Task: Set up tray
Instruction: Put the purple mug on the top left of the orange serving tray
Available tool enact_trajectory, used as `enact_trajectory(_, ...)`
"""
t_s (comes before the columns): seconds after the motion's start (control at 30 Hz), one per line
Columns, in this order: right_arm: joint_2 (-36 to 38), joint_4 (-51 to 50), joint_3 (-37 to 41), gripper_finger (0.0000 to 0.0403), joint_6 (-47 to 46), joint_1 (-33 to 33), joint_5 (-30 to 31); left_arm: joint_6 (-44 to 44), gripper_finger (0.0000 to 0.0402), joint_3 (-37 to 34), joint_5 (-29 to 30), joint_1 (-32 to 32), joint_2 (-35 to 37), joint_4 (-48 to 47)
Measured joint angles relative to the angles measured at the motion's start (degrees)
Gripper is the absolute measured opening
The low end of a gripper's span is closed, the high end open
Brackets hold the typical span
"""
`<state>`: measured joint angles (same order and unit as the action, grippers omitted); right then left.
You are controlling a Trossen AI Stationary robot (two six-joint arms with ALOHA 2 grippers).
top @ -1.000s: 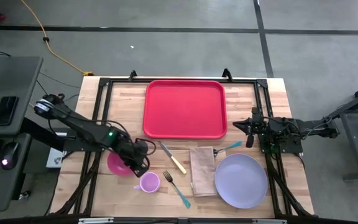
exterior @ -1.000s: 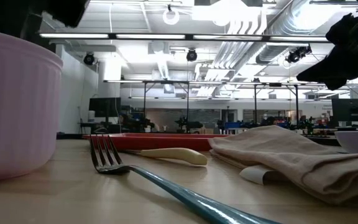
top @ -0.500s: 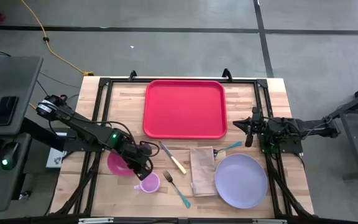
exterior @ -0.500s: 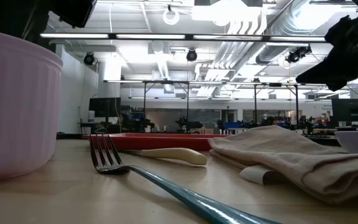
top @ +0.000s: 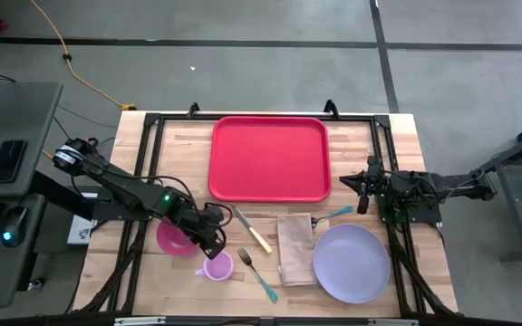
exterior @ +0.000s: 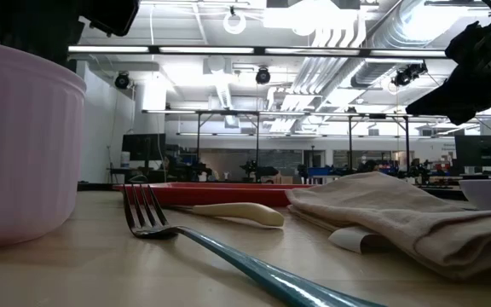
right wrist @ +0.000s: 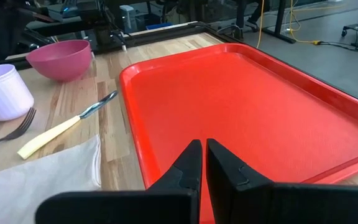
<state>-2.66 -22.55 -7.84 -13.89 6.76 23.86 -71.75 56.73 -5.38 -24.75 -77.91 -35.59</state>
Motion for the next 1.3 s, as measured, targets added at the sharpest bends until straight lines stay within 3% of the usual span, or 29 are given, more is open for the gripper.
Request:
enact_trajectory(0.27, 0.0, 0.0, 0.0, 0.0, 1.0, 0.0, 0.0, -5.4, 0.0062, 0.7, 0.6, 0.0, 0.0, 1.6)
enact_trajectory(0.57, 0.0, 0.0, 0.0, 0.0, 1.1, 0.0, 0.0, -3.0, 0.0011, 15.3, 3.6, 0.0, -3.6, -12.0)
enact_trajectory(0.73, -0.7, 0.1, 0.0, 0.0, 1.4, 0.0, 0.0, -2.0, 0.0028, 21.6, 3.6, 0.0, -8.4, -17.0)
enact_trajectory(0.93, -1.5, 0.1, 0.0, 0.0, 1.1, 0.0, 0.0, -1.3, 0.0054, 23.2, 0.9, 0.0, -13.7, -26.4)
enact_trajectory(1.3, -1.9, 0.3, 0.1, 0.0, 0.9, 0.0, 0.0, 1.1, 0.0028, 23.2, 1.1, 0.0, -16.1, -27.0)
